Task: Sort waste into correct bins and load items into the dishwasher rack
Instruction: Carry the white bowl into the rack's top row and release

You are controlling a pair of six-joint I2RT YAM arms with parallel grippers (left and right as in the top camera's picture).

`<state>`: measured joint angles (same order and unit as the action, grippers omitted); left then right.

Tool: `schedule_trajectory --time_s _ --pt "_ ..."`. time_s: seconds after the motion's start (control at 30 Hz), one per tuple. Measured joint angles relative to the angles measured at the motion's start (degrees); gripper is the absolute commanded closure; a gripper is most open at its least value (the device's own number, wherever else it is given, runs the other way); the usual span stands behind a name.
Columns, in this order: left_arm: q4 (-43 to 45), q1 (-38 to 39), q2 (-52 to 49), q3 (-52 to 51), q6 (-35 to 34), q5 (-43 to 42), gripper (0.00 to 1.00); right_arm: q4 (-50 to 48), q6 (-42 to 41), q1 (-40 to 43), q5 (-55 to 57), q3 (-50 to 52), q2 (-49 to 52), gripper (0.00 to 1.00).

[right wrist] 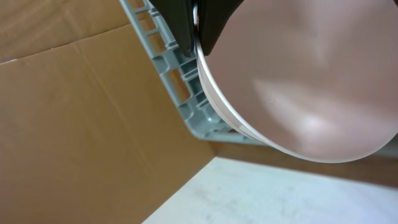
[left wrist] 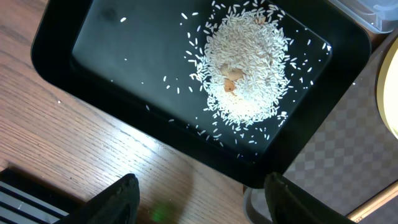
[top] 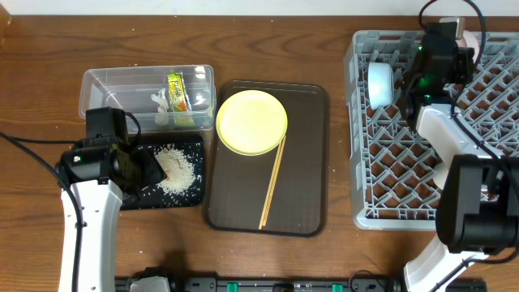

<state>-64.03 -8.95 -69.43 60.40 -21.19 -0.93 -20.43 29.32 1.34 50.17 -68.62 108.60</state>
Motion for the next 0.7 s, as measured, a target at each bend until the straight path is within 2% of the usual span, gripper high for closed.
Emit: schedule_trajectory --time_s 0.3,0.7 --pt "0.0 0.0 0.0 0.0 0.0 0.0 0.32 0.0 -0.1 -0.9 0.7 0.0 1.1 0.99" --pt "0.0 0.0 0.0 0.0 0.0 0.0 0.33 6.7 -3.0 -6.1 5.4 0.0 1.3 0.99"
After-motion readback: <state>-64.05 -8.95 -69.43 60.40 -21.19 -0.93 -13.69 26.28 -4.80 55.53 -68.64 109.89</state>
